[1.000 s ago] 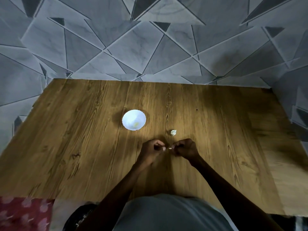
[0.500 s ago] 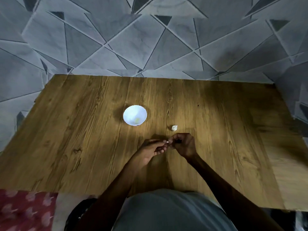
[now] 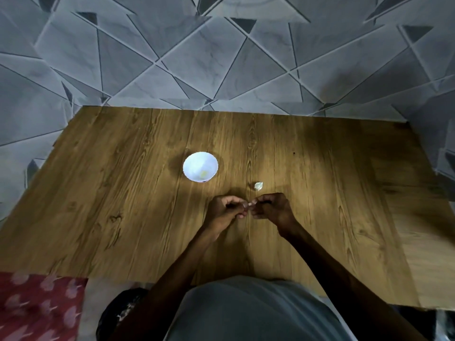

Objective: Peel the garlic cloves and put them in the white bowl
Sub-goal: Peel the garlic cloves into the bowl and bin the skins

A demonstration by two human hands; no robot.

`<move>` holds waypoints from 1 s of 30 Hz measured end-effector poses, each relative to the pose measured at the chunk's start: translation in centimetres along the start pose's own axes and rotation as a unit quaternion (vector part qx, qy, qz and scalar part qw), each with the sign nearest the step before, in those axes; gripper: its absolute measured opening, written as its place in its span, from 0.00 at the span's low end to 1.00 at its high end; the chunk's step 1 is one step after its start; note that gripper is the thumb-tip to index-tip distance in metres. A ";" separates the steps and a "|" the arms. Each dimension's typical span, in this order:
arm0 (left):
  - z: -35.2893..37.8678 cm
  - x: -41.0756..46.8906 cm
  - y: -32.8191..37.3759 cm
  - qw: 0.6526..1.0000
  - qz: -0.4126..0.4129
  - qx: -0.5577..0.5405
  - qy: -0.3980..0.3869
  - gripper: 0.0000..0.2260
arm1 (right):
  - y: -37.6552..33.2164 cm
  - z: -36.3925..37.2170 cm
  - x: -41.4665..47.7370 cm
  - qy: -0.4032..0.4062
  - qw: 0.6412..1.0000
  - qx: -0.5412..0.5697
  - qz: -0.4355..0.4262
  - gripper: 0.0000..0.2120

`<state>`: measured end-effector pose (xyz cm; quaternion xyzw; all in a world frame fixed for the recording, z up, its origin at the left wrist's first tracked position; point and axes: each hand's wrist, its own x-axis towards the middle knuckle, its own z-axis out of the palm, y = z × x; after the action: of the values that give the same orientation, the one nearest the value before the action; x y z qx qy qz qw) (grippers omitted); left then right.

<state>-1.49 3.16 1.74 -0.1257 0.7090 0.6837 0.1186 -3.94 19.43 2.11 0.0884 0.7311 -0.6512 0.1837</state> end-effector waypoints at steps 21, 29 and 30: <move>0.1 0.2 1.2 0.925 0.213 0.311 0.040 0.05 | -0.3 1.0 1.6 0.040 0.993 -0.104 0.042 0.06; -0.1 0.2 1.7 0.998 -0.015 0.056 0.018 0.09 | -0.1 1.0 1.1 0.056 0.984 -0.160 -0.054 0.08; -0.2 0.2 2.2 0.997 -0.074 -0.025 0.002 0.09 | -0.1 1.0 1.0 0.056 0.979 -0.177 -0.084 0.08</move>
<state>-2.38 3.05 3.72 -0.1818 0.6804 0.6906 0.1644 -4.77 18.33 1.76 0.0287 0.8485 -0.5189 0.0999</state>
